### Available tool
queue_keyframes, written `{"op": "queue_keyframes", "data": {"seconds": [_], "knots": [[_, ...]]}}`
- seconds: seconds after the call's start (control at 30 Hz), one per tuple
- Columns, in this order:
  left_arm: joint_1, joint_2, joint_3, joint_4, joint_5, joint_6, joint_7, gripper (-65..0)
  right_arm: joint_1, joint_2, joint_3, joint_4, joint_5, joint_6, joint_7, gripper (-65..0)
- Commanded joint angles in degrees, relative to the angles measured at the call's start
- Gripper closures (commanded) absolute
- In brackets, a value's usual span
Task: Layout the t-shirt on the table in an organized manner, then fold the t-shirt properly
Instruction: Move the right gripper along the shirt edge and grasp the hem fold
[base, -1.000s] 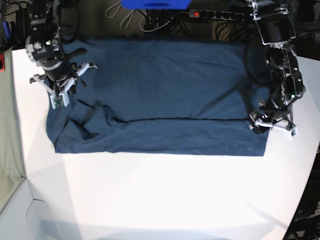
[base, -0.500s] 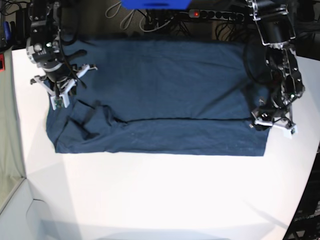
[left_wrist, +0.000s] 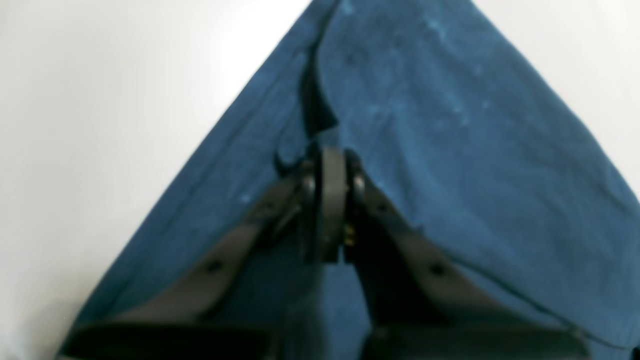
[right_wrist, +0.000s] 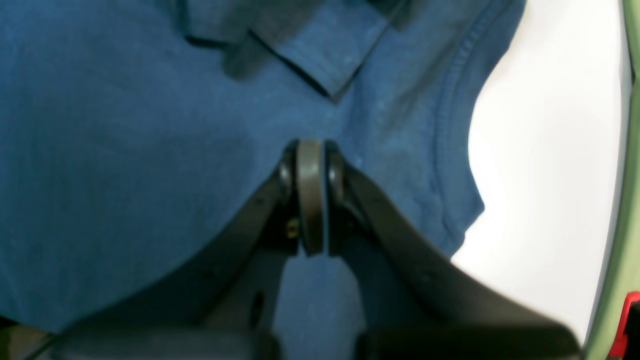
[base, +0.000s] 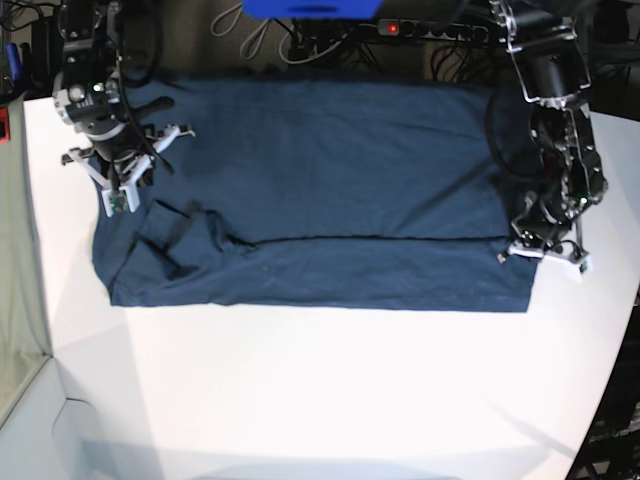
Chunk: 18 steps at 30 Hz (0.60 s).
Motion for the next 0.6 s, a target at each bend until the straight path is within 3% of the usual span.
{"op": "queue_keyframes", "data": {"seconds": [0.0, 0.2, 0.37, 0.57], "knots": [[-1.2, -0.8, -0.1, 1.8, -0.5, -0.1, -0.9, -0.1, 0.3, 0.7, 0.3, 0.9, 0.0, 0.2, 1.2, 0.0], [-0.9, -0.5, -0.5, 8.7, -0.9, 0.2, -0.8, 0.0, 3.9, 0.5, 0.2, 1.0, 0.1, 0.2, 1.0, 0.0], [-0.6, 0.0, -0.6, 13.2, -0.9, 0.2, -0.7, 0.0, 9.5, 0.3, 0.2, 0.4, 0.1, 0.2, -2.5, 0.0], [-1.1, 0.1, -0.5, 15.1, -1.0, 0.3, -0.8, 0.0, 14.8, -2.6, 0.1, -4.2, 0.2, 0.2, -6.9, 0.0]]}}
